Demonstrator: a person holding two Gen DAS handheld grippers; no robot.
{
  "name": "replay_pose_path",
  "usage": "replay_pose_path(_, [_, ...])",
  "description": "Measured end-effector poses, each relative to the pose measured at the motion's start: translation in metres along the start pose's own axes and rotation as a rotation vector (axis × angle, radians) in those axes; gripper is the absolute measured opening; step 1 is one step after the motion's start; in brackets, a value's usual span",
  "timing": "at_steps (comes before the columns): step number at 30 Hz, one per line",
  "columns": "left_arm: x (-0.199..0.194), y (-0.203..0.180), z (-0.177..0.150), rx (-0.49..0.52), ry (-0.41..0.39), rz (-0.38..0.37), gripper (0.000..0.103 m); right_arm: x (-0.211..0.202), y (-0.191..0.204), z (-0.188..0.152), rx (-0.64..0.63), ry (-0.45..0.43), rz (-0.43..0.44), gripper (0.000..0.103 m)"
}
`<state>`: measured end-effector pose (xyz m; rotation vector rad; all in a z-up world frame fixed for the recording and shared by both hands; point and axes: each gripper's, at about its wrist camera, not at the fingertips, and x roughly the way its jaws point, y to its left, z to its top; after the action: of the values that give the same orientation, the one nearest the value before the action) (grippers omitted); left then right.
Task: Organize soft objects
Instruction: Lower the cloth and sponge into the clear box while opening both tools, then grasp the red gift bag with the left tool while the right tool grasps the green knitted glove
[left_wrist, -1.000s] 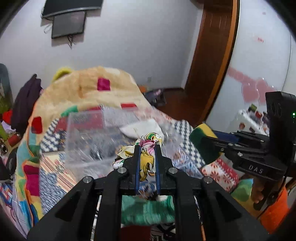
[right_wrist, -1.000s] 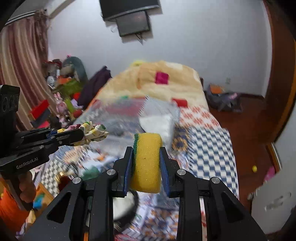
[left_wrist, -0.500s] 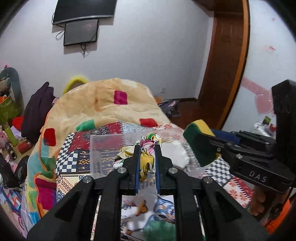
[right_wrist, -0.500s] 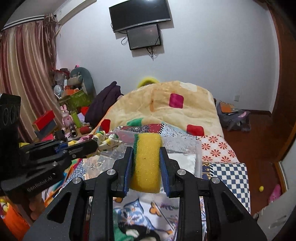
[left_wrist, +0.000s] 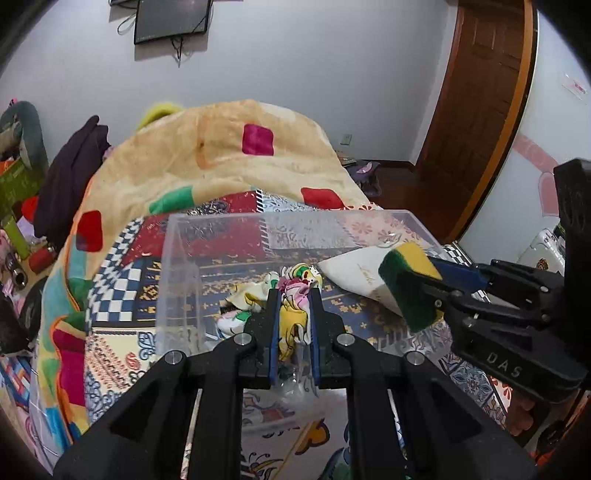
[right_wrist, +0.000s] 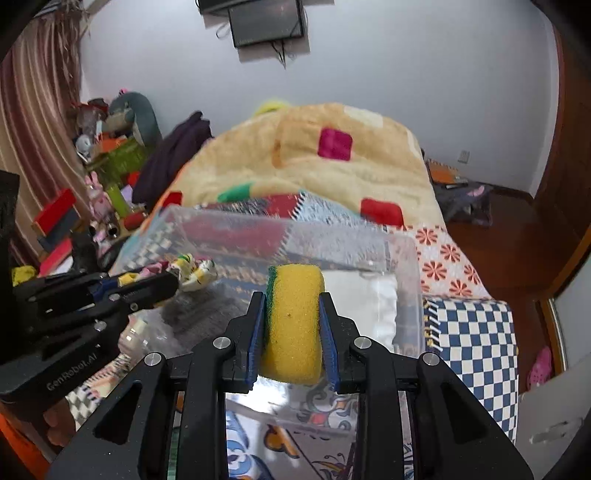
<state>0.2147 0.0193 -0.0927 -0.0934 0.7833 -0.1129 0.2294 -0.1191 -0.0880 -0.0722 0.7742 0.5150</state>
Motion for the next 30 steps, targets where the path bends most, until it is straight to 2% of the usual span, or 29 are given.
replay_pose_path(3, [0.004,0.001,-0.002,-0.016,0.015,-0.023,0.016,0.003,-0.001,-0.003,-0.01,0.012,-0.02,0.028])
replay_pose_path(5, [0.005,0.003,-0.002,-0.033,0.029,-0.042,0.033,0.002,0.0,-0.004,-0.024,0.012,-0.034,0.029])
replay_pose_path(8, [-0.002,0.004,-0.003,-0.036,0.019,-0.038,0.038,-0.003,0.001,-0.004,-0.034,0.009,-0.036,0.044])
replay_pose_path(10, [-0.011,0.004,-0.003,-0.027,0.008,-0.036,0.043,-0.008,0.001,-0.002,-0.037,-0.01,-0.028,0.057])
replay_pose_path(14, [-0.041,-0.001,-0.006,0.017,-0.032,-0.025,0.059,-0.027,0.002,-0.001,-0.054,-0.047,-0.009,0.064])
replay_pose_path(18, [-0.075,-0.007,-0.009,0.058,-0.072,-0.018,0.07,-0.055,0.006,0.0,-0.067,-0.094,0.024,0.075])
replay_pose_path(23, [-0.119,-0.014,-0.021,0.095,-0.129,0.041,0.1,-0.09,0.02,-0.008,-0.109,-0.147,0.059,0.083])
replay_pose_path(25, [-0.13,-0.014,-0.03,0.099,-0.137,0.053,0.101,-0.099,0.027,-0.014,-0.14,-0.155,0.058,0.084])
replay_pose_path(30, [-0.143,-0.01,-0.058,0.092,-0.09,0.07,0.101,-0.109,0.038,-0.039,-0.196,-0.126,0.082,0.085])
